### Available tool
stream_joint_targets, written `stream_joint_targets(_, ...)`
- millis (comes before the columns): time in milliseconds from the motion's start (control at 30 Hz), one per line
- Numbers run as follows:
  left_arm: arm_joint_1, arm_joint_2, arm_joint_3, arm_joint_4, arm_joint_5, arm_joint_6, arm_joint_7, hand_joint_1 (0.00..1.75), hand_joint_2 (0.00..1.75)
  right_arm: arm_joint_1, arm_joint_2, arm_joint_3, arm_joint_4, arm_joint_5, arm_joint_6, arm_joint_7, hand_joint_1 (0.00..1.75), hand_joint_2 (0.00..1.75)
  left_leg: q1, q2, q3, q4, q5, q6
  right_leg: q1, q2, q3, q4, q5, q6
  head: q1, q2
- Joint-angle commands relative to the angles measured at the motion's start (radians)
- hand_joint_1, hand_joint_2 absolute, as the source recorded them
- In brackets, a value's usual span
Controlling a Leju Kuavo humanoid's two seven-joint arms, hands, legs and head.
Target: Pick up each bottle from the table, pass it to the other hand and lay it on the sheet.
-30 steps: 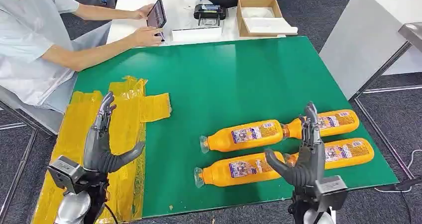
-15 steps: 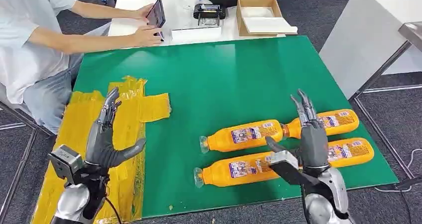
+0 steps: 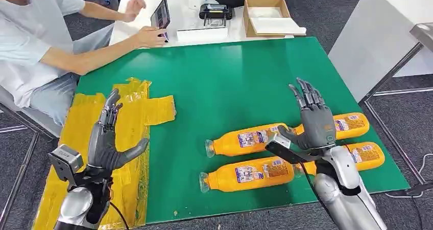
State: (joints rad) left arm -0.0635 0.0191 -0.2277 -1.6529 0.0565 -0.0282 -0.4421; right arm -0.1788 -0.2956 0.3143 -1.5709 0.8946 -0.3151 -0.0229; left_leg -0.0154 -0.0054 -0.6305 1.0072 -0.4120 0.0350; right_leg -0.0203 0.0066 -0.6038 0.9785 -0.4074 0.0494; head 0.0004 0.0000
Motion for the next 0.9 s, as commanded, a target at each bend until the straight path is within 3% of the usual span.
stream_joint_targets(33, -0.038, -0.012, 0.014, 0.064, -0.001, 0.005, 0.004, 0.00, 1.75, -0.074, -0.004, 0.049, 0.133, -0.026, 0.020, 0.011, 0.00, 1.75, 0.002, 0.002, 0.004, 0.000, -0.001, -0.003, 0.002, 0.001, 0.004, -0.001, 0.000, -0.002, 0.000, 0.000)
stream_joint_targets(167, -0.040, -0.009, 0.008, 0.071, -0.002, 0.003, 0.007, 0.00, 1.75, -0.091, 0.009, 0.045, 0.169, -0.093, 0.036, -0.014, 0.00, 1.75, 0.002, 0.002, 0.003, 0.000, -0.001, -0.003, 0.002, 0.001, 0.004, -0.001, 0.000, -0.002, 0.000, 0.000)
stream_joint_targets(400, -0.049, -0.007, -0.001, 0.076, -0.012, -0.006, 0.005, 0.00, 1.75, -0.147, -0.033, 0.125, 0.238, 0.038, 0.083, 0.029, 0.00, 1.75, 0.002, 0.002, 0.004, 0.001, -0.002, -0.003, 0.002, 0.001, 0.005, -0.001, 0.000, -0.003, 0.000, 0.000)
stream_joint_targets(900, -0.058, -0.006, -0.001, 0.085, -0.016, -0.017, 0.002, 0.00, 1.75, -0.189, -0.035, 0.168, 0.293, 0.018, 0.136, 0.004, 0.00, 1.75, 0.001, 0.001, 0.003, 0.000, -0.001, -0.002, 0.001, 0.001, 0.003, -0.001, 0.000, -0.002, 0.000, 0.000)
